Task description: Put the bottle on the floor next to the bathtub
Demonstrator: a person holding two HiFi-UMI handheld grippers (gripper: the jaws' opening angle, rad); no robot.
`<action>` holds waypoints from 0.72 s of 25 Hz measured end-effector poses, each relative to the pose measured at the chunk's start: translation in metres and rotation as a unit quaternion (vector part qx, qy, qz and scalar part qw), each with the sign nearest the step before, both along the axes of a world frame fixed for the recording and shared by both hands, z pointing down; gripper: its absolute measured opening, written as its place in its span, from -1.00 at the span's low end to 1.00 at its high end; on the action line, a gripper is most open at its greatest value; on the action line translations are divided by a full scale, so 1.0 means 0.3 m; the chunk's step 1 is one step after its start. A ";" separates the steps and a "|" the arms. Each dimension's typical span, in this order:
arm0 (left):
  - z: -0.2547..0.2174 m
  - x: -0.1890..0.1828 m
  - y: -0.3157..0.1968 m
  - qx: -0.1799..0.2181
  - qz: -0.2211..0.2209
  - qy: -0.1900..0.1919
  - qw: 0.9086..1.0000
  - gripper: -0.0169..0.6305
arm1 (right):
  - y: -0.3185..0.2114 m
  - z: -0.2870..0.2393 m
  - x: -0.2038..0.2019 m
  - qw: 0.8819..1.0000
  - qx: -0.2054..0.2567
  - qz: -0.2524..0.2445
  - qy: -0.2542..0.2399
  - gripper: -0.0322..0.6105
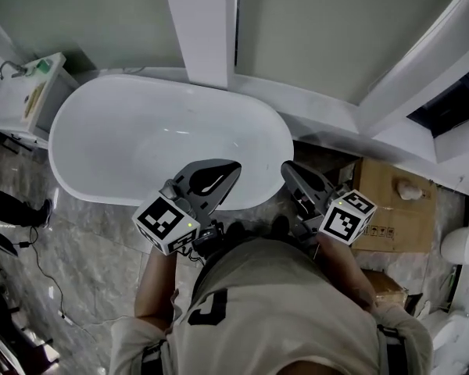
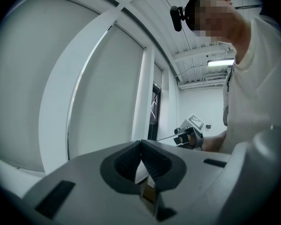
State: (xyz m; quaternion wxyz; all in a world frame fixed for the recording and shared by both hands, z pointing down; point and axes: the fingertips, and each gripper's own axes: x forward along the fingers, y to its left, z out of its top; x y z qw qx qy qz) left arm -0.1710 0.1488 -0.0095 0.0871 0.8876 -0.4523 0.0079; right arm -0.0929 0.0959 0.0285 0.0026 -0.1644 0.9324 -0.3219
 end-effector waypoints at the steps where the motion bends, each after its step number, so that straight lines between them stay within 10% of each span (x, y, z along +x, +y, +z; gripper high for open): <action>1: -0.001 0.002 -0.009 0.002 0.000 -0.001 1.000 -0.77 | -0.003 -0.001 0.002 1.000 0.003 0.000 0.001 -0.81; 18: 0.059 0.009 -0.035 -0.006 0.003 0.007 1.000 -0.77 | 0.004 -0.005 -0.015 1.000 0.017 -0.023 0.009 -0.81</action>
